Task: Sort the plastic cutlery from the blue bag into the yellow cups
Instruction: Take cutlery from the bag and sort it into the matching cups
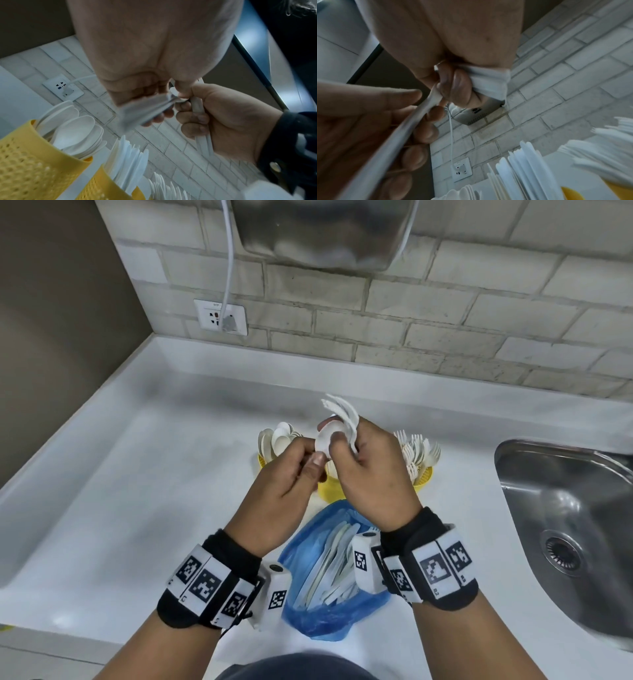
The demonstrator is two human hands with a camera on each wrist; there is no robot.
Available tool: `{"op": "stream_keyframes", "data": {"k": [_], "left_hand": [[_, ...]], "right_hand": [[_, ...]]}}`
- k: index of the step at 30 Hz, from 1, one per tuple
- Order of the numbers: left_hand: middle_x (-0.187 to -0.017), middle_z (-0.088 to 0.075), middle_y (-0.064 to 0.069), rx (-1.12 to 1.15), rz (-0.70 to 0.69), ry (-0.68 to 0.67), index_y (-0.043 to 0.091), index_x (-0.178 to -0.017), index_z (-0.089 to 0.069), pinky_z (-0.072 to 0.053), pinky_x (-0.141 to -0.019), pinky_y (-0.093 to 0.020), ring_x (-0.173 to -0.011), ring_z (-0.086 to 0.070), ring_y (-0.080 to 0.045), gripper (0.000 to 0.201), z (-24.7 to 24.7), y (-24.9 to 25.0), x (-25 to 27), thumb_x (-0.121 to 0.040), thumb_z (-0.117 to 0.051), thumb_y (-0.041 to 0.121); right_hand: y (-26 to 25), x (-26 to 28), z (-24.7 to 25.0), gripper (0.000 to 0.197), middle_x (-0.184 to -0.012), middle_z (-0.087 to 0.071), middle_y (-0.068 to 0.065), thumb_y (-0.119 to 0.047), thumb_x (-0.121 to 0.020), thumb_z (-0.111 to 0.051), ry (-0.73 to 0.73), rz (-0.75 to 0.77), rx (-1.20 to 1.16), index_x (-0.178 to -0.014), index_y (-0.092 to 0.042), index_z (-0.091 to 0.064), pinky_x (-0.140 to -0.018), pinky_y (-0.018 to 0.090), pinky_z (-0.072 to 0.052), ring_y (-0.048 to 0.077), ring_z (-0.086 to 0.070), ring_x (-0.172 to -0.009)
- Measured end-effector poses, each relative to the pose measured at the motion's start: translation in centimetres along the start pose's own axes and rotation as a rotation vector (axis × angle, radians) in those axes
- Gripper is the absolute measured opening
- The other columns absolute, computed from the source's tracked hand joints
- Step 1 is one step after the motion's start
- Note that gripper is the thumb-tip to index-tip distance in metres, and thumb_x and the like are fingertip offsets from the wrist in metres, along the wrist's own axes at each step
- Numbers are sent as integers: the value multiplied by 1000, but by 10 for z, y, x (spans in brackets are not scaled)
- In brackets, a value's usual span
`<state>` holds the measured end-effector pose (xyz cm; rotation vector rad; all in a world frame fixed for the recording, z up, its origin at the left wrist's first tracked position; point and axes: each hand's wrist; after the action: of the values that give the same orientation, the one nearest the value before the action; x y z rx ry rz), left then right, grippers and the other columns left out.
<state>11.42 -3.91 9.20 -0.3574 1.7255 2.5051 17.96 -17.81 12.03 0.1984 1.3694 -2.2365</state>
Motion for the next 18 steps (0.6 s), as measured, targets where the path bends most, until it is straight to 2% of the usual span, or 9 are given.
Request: {"op": "stream_keyframes", "data": {"k": [3, 6, 8, 9, 11, 12, 14, 16, 18], "left_hand": [[-95, -68, -1, -39, -23, 39, 21, -114, -61, -56, -80, -37, -88, -66, -20, 14, 8, -3, -7, -100, -63, 21], [-89, -70, -4, -9, -20, 42, 21, -108, -67, -59, -79, -42, -83, -69, -23, 15, 18, -6, -11, -94, -73, 20], [-88, -71, -9, 13, 8, 32, 18, -105, -70, -60, -79, -44, -83, -70, -27, 15, 23, -9, -14, -92, -77, 21], [-88, -72, -10, 29, 21, 45, 17, -105, -72, -61, -79, -44, -84, -71, -28, 16, 26, -11, -16, -90, -79, 19], [-88, -75, -6, 38, 41, 118, 17, -103, -74, -62, -78, -39, -84, -72, -26, 18, 35, -14, -21, -87, -82, 16], [-88, -76, -3, 31, 42, 167, 17, -102, -75, -62, -76, -36, -82, -73, -24, 19, 39, -15, -24, -85, -83, 17], [-88, -78, 1, 20, 44, 261, 19, -99, -76, -63, -77, -35, -80, -74, -22, 18, 50, -20, -31, -84, -84, 19], [-87, -78, 2, 31, 63, 311, 20, -98, -76, -63, -82, -43, -82, -75, -24, 16, 58, -27, -38, -84, -84, 19], [-88, -78, 1, 38, 88, 323, 20, -98, -75, -63, -84, -47, -85, -76, -25, 16, 62, -33, -43, -85, -83, 18]], "right_hand": [[1, -3, 1, 16, -88, -63, -1, -15, -98, -52, -70, 115, 77, -100, -11, -67, -74, 39, -51, 18, -61, -81], [2, -5, 2, 11, -87, -61, -4, -9, -98, -58, -72, 166, 77, -102, -11, -68, -74, 36, -50, 14, -60, -80], [4, -4, 2, 16, -84, -64, -13, -15, -99, -62, -56, 112, 4, -112, -14, -69, -72, 28, -49, 7, -62, -79], [6, -3, 2, 19, -77, -62, -17, -20, -98, -64, -42, 57, -48, -116, -18, -69, -69, 25, -46, 4, -60, -72], [11, -2, 1, 19, -64, -55, -14, -31, -95, -67, -4, -61, -166, -113, -26, -68, -62, 28, -42, 4, -50, -58], [14, -1, 1, 17, -65, -56, -10, -34, -93, -67, 22, -102, -204, -109, -27, -68, -62, 32, -43, 6, -49, -57], [18, 1, 3, 10, -71, -62, -9, -30, -95, -66, 72, -133, -227, -103, -25, -69, -68, 31, -48, 9, -57, -64], [21, 3, 4, 7, -82, -71, -6, -23, -99, -65, 108, -148, -234, -99, -22, -71, -77, 31, -52, 11, -66, -77], [23, 5, 5, 9, -74, -69, -11, -21, -101, -64, 119, -185, -250, -98, -19, -72, -69, 27, -48, 5, -62, -67]]}}
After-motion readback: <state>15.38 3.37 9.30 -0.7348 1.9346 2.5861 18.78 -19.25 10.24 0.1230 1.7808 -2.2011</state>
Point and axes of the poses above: each hand's wrist, its own x-axis away from the middle knuckle, its own z-axis out of the back of the hand, y = z × x
